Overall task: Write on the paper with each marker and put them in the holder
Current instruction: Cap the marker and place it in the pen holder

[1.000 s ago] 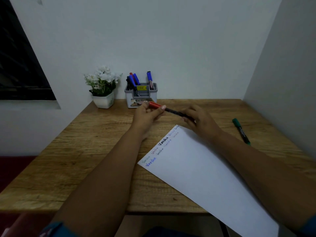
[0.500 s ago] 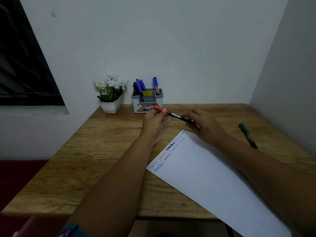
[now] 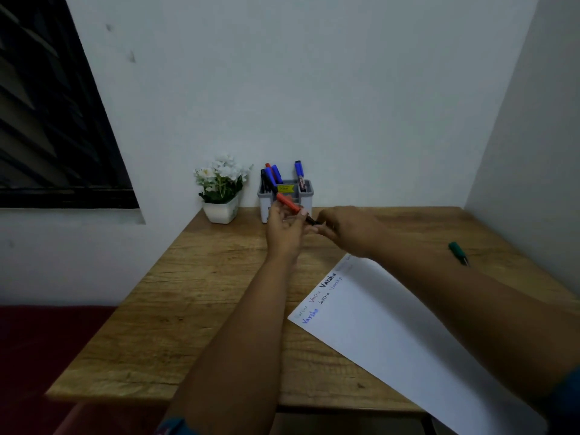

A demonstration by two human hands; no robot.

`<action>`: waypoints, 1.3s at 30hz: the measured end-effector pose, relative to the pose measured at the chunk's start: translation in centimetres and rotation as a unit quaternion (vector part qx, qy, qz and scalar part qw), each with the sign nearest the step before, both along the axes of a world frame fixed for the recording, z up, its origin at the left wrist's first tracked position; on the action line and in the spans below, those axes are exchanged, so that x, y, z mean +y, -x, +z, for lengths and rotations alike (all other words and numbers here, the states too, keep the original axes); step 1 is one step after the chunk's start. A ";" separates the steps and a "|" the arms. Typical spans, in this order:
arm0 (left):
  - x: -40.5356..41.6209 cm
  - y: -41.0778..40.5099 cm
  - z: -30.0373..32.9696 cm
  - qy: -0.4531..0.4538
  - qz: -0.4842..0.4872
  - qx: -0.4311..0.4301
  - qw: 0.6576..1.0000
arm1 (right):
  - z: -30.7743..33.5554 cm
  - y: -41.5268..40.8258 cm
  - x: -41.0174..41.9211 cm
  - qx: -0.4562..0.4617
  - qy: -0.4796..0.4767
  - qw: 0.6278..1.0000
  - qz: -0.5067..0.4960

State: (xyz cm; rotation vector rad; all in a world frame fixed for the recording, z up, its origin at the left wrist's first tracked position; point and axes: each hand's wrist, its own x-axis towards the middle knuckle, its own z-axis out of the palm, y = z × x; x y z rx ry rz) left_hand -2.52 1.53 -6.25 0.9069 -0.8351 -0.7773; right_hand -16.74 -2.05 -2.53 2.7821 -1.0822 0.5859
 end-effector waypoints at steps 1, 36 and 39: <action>0.0 -0.2 0.0 0.001 0.007 -0.007 1.000 | 0.1 -0.7 0.0 -0.006 -0.014 1.000 0.004; -4.3 -4.4 -3.7 -0.079 0.151 0.000 0.985 | 2.6 -8.1 -14.0 -0.340 -0.027 0.940 -0.031; -4.1 -4.3 -3.6 -0.079 0.153 -0.001 0.985 | 2.4 -8.9 -14.2 -0.373 -0.014 0.928 0.001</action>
